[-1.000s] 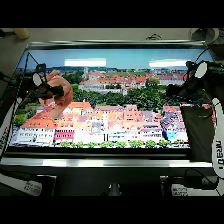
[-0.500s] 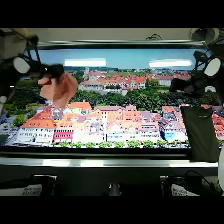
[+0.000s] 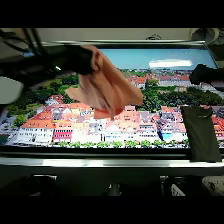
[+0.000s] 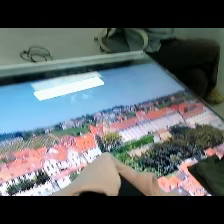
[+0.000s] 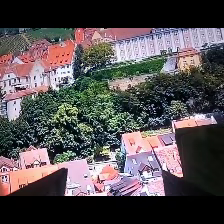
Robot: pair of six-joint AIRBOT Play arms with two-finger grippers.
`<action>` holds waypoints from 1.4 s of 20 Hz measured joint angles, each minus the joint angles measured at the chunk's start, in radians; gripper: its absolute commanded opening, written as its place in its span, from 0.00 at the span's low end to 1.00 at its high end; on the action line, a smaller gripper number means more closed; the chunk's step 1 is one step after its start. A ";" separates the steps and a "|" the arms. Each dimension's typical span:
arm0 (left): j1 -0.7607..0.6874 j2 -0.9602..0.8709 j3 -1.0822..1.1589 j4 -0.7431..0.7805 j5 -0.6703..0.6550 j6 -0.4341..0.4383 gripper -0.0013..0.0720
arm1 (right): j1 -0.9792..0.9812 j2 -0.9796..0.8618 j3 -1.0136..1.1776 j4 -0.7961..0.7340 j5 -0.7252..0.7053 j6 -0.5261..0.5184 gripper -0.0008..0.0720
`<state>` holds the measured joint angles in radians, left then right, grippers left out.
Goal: Fold the shirts.
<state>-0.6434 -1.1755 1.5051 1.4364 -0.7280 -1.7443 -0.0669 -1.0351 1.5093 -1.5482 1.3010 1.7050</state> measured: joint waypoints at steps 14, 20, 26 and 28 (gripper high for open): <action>0.307 -0.307 -0.035 -0.100 -0.285 0.013 1.00 | 0.000 -0.158 -0.025 0.239 0.180 -0.078 0.90; 0.532 -0.502 -0.035 -0.307 -0.379 0.050 1.00 | 0.005 -0.301 -0.179 0.388 0.206 -0.131 0.90; 0.481 -0.645 -0.039 -0.464 -0.311 0.088 0.32 | 0.007 -0.334 -0.350 0.462 0.158 -0.218 0.99; 0.467 -0.660 -0.039 -0.490 -0.275 0.092 0.05 | 0.012 -0.339 -0.399 0.505 0.134 -0.248 0.99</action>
<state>-0.1768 -1.8359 1.4658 0.9463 -1.0035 -1.6520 -0.0547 -1.3739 1.1099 -1.0431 1.4353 1.4567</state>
